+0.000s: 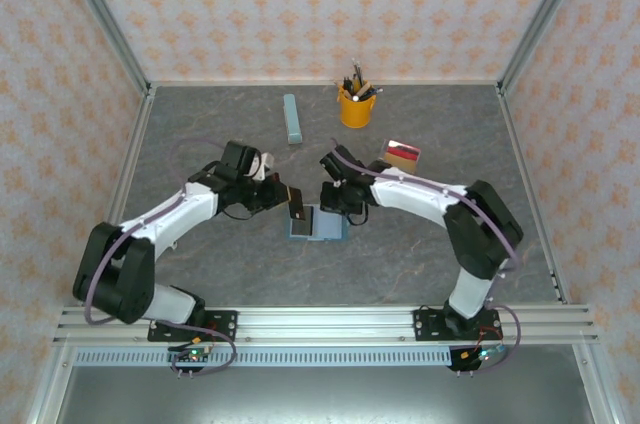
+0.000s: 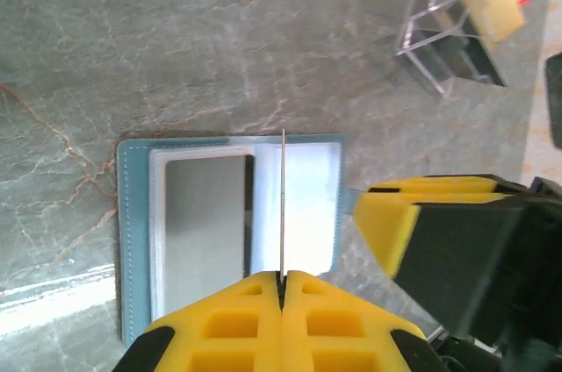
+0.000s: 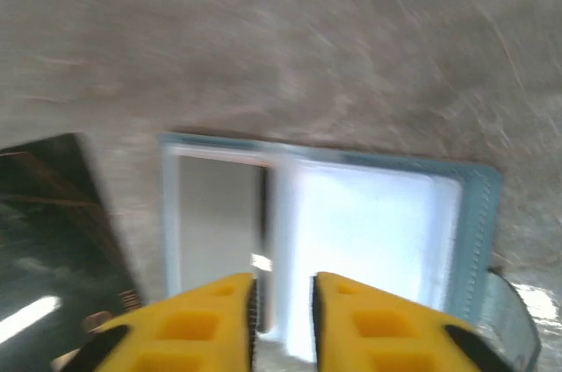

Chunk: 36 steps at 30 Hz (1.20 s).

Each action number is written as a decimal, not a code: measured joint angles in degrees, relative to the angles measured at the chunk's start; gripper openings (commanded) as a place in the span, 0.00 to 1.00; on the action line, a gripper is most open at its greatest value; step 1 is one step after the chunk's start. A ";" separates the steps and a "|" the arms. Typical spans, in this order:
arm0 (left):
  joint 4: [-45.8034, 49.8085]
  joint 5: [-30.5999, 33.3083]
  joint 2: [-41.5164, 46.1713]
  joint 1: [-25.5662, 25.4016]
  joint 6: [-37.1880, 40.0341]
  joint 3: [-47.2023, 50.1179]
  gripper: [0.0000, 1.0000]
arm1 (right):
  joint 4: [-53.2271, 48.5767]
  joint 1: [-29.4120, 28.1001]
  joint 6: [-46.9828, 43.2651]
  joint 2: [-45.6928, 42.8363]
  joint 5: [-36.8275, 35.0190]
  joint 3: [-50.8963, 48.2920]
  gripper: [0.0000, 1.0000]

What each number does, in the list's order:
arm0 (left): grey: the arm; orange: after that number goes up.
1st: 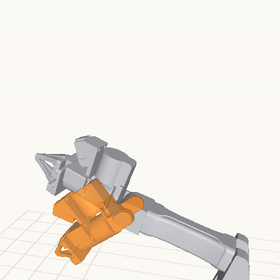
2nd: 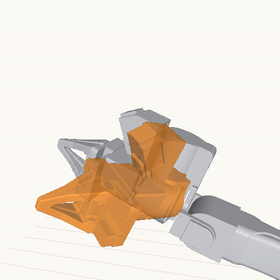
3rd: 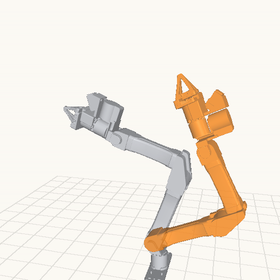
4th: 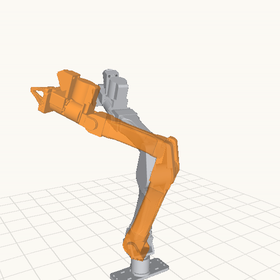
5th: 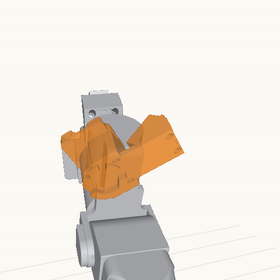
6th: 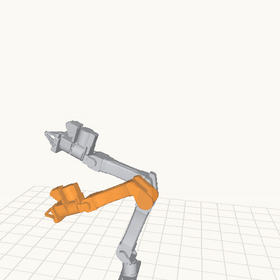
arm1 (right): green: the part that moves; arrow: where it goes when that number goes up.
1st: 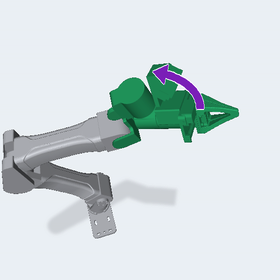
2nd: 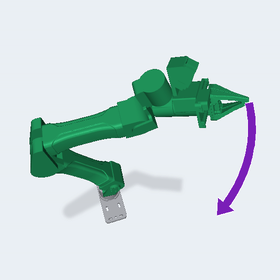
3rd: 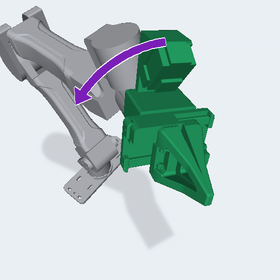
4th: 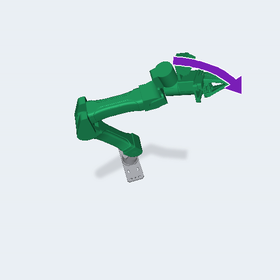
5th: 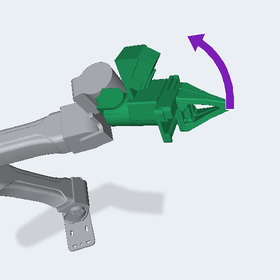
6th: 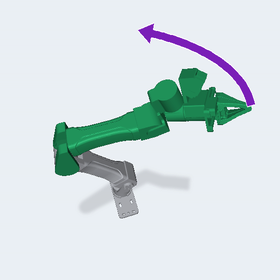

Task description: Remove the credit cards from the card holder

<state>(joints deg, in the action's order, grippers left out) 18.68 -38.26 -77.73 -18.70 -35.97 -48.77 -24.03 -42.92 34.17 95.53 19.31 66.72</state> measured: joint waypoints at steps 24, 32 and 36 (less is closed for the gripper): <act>-22.69 -9.79 6.38 0.11 -20.24 -0.31 0.00 | 34.77 9.33 14.53 -12.87 26.69 -11.19 0.55; -23.74 -10.47 6.38 0.48 -21.59 -0.31 0.00 | 37.48 9.81 14.71 -13.09 28.72 -11.39 0.34; -23.63 -10.95 6.38 0.48 -21.31 -0.31 0.00 | 35.52 9.99 11.43 -14.16 28.17 -11.41 0.15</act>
<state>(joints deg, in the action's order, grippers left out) -4.95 -49.21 -71.35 -18.22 -57.28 -49.08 11.49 -32.93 45.60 81.36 47.48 55.31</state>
